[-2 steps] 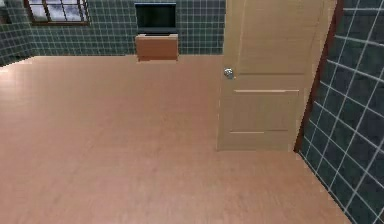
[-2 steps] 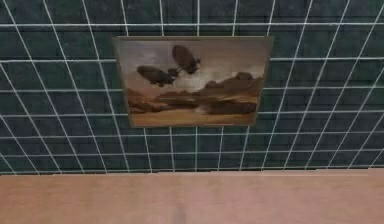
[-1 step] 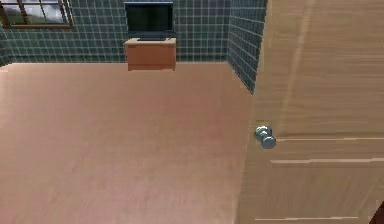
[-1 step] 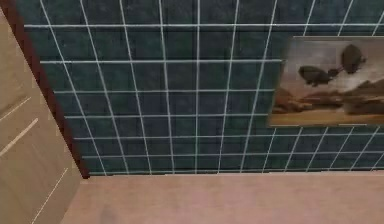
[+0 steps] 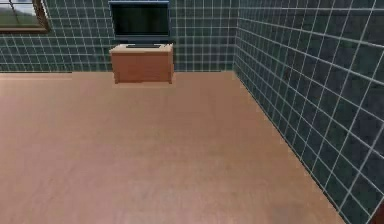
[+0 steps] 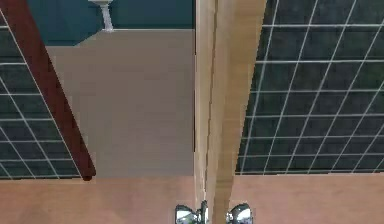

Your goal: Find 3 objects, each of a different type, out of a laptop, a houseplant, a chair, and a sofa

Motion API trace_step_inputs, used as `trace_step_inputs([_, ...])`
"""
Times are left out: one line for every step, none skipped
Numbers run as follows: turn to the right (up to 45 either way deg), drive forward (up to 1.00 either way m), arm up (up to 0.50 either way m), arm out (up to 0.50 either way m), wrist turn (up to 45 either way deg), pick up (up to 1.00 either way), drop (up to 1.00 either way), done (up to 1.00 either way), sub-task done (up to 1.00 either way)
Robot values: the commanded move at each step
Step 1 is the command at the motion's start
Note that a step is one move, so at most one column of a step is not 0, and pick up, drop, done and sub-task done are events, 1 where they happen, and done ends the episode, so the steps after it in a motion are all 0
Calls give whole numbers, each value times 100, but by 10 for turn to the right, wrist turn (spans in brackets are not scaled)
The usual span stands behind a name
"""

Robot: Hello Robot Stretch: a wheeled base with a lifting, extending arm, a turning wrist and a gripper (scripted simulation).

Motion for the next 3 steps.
trace_step_inputs([-210,0,0,0,0,0,0,0,0])
trace_step_inputs([0,10,0,0,0,0,0,0,0])
trace_step_inputs([450,0,0,0,0,0,0,0,0])
